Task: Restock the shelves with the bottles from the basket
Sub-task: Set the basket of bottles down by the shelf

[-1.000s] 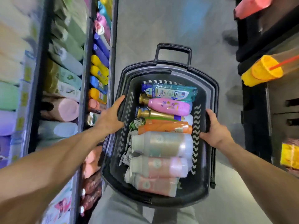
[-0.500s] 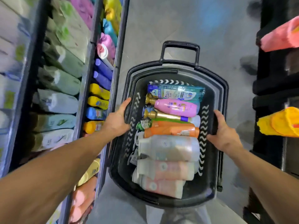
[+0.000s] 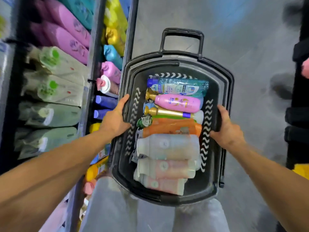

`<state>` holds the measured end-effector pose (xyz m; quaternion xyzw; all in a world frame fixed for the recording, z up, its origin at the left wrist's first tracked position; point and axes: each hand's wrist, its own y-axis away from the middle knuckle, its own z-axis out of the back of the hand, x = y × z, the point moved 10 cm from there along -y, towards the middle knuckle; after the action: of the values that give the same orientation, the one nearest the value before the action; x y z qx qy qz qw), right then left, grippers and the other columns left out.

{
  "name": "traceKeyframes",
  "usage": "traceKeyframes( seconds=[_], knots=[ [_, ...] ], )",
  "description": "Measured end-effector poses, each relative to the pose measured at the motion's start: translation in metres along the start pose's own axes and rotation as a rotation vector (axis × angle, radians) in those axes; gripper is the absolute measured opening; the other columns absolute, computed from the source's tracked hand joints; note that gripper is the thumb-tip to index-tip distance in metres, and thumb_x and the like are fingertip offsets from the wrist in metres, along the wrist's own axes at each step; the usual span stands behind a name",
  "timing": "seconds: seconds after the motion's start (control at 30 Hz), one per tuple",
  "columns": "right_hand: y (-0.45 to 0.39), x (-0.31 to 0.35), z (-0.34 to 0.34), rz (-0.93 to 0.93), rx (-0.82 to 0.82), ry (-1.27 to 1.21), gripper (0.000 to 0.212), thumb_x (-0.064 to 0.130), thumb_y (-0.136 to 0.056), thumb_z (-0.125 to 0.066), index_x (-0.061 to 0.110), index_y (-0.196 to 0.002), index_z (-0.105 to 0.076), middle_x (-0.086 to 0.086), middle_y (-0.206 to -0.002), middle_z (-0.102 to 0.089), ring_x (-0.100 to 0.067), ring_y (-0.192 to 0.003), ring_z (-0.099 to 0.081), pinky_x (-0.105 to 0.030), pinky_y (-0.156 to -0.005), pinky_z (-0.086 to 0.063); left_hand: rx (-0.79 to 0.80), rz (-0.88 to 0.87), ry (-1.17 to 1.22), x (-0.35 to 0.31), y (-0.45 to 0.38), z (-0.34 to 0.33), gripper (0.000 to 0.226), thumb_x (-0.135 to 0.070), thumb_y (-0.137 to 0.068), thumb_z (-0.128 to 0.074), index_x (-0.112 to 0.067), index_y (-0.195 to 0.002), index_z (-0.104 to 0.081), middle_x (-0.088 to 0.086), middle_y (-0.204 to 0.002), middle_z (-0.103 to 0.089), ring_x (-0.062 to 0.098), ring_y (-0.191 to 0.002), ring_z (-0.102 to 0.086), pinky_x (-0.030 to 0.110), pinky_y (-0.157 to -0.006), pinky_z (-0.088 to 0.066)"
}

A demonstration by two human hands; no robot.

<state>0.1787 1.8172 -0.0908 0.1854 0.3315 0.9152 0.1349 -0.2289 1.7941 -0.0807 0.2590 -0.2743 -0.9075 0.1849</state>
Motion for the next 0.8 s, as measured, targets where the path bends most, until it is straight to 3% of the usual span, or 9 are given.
traceKeyframes(
  seconds=[0.13, 0.3, 0.43, 0.5, 0.63, 0.73, 0.8],
  knots=[
    [-0.062, 0.023, 0.0, 0.025, -0.013, 0.009, 0.101, 0.019, -0.084, -0.074, 0.055, -0.146, -0.004, 0.006, -0.066, -0.039, -0.01, -0.053, -0.037, -0.033, -0.067, -0.041, -0.036, -0.009, 0.056, 0.003, -0.055, -0.002, 0.108, -0.012, -0.078, -0.074, -0.05, -0.153, -0.007, 0.001, -0.075, -0.063, 0.034, -0.073, -0.065, 0.036, -0.06, -0.049],
    [-0.129, 0.05, -0.002, 0.044, -0.044, 0.042, 0.1, 0.018, -0.083, -0.074, 0.055, -0.146, -0.006, 0.007, -0.069, -0.041, -0.008, -0.054, -0.037, -0.032, -0.068, -0.041, -0.084, -0.027, 0.124, 0.012, -0.115, -0.008, 0.109, -0.011, -0.072, -0.072, -0.059, -0.146, -0.008, 0.006, -0.11, -0.072, 0.03, -0.089, -0.067, 0.042, -0.082, -0.055],
    [-0.168, 0.063, -0.015, 0.052, -0.049, 0.036, 0.1, 0.016, -0.083, -0.073, 0.056, -0.145, -0.006, -0.001, -0.078, -0.051, -0.011, -0.056, -0.043, -0.031, -0.068, -0.042, -0.104, -0.012, 0.093, 0.024, -0.155, -0.017, 0.112, -0.009, -0.07, -0.075, -0.057, -0.147, -0.008, 0.01, -0.083, -0.07, 0.033, -0.077, -0.065, 0.042, -0.076, -0.055],
    [-0.182, 0.066, -0.022, 0.054, -0.042, 0.024, 0.1, 0.016, -0.083, -0.072, 0.057, -0.146, -0.005, -0.004, -0.086, -0.054, -0.019, -0.062, -0.047, -0.031, -0.07, -0.043, -0.092, -0.013, 0.106, 0.027, -0.171, -0.019, 0.112, -0.009, -0.07, -0.074, -0.057, -0.147, -0.008, 0.012, -0.081, -0.07, 0.032, -0.072, -0.065, 0.043, -0.076, -0.056],
    [-0.196, 0.064, -0.032, 0.017, -0.051, -0.014, 0.099, 0.016, -0.083, -0.073, 0.056, -0.146, -0.007, -0.005, -0.086, -0.055, -0.022, -0.066, -0.048, -0.03, -0.071, -0.043, -0.112, -0.021, 0.078, 0.025, -0.191, -0.012, 0.113, -0.007, -0.071, -0.074, -0.059, -0.147, -0.009, 0.001, -0.056, -0.059, 0.018, -0.054, -0.06, 0.032, -0.061, -0.051],
    [-0.202, 0.064, -0.031, 0.012, -0.084, -0.05, 0.099, 0.015, -0.083, -0.073, 0.057, -0.144, -0.008, -0.003, -0.083, -0.054, -0.011, -0.059, -0.045, -0.029, -0.068, -0.043, -0.112, -0.032, 0.022, 0.017, -0.201, -0.008, 0.115, -0.006, -0.072, -0.074, -0.055, -0.15, -0.007, 0.003, -0.05, -0.054, 0.018, -0.052, -0.058, 0.035, -0.061, -0.053],
    [-0.209, 0.066, -0.028, 0.01, -0.093, -0.077, 0.098, 0.014, -0.083, -0.073, 0.059, -0.143, -0.009, -0.001, -0.079, -0.054, -0.013, -0.06, -0.047, -0.031, -0.069, -0.046, -0.121, -0.04, -0.006, 0.012, -0.209, -0.005, 0.114, -0.005, -0.072, -0.074, -0.054, -0.151, -0.007, 0.003, -0.051, -0.052, 0.019, -0.051, -0.056, 0.035, -0.059, -0.052]
  ],
)
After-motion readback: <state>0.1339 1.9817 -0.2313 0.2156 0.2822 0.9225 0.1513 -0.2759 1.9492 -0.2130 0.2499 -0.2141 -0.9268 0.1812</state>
